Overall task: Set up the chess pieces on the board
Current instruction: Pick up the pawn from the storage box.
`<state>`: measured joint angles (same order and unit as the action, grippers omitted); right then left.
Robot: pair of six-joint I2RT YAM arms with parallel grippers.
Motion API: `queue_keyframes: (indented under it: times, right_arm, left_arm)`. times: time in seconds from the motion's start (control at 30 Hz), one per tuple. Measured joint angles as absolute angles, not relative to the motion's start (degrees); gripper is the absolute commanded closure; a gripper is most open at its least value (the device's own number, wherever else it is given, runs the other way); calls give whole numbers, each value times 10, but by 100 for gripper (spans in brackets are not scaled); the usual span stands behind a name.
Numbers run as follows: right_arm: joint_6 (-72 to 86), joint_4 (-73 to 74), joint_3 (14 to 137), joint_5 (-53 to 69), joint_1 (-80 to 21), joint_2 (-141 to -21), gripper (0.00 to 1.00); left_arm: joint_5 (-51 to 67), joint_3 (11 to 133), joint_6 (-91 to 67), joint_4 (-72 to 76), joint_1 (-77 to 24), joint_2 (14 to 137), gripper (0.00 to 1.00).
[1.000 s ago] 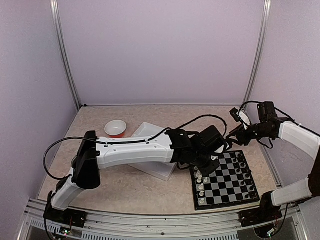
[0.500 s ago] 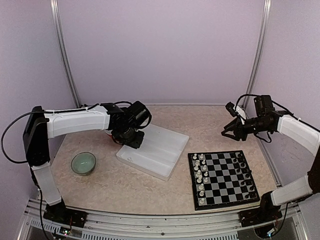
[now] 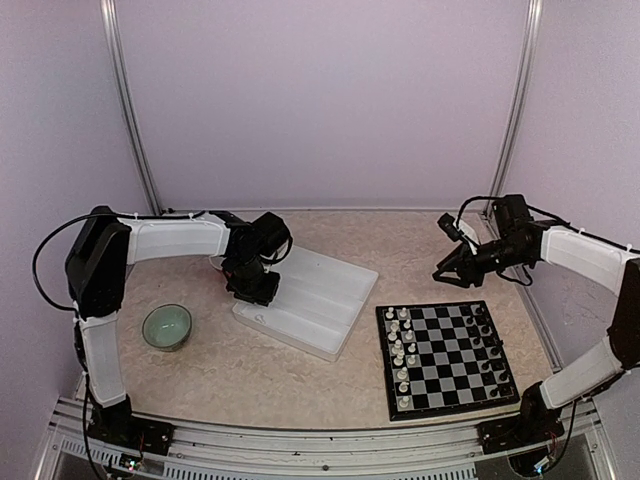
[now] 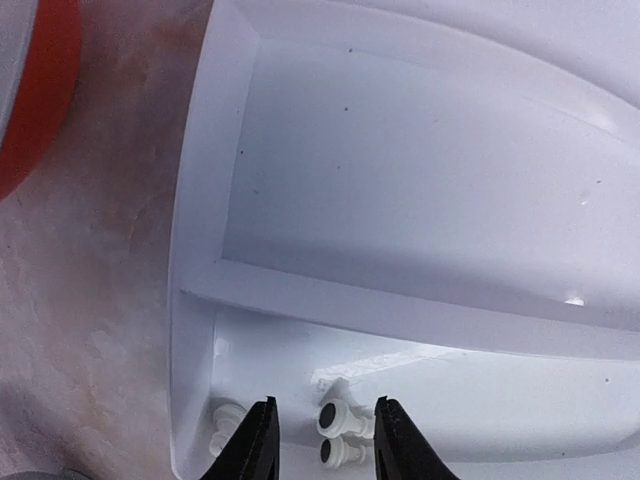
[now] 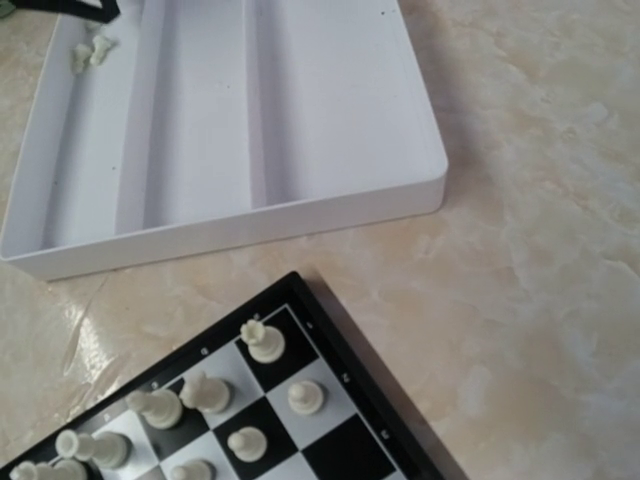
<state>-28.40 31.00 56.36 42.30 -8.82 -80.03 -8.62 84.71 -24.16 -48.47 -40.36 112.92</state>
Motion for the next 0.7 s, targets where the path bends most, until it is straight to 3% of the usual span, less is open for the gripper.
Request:
queue_keyframes:
  times: [0.57, 0.7]
  right_arm:
    - [-284, 314, 565, 420, -91, -814, 60]
    - [-284, 315, 565, 417, -95, -814, 60]
  left_arm:
    - [-52, 838, -236, -501, -397, 1157, 68]
    - [-49, 832, -236, -509, -397, 1164, 74]
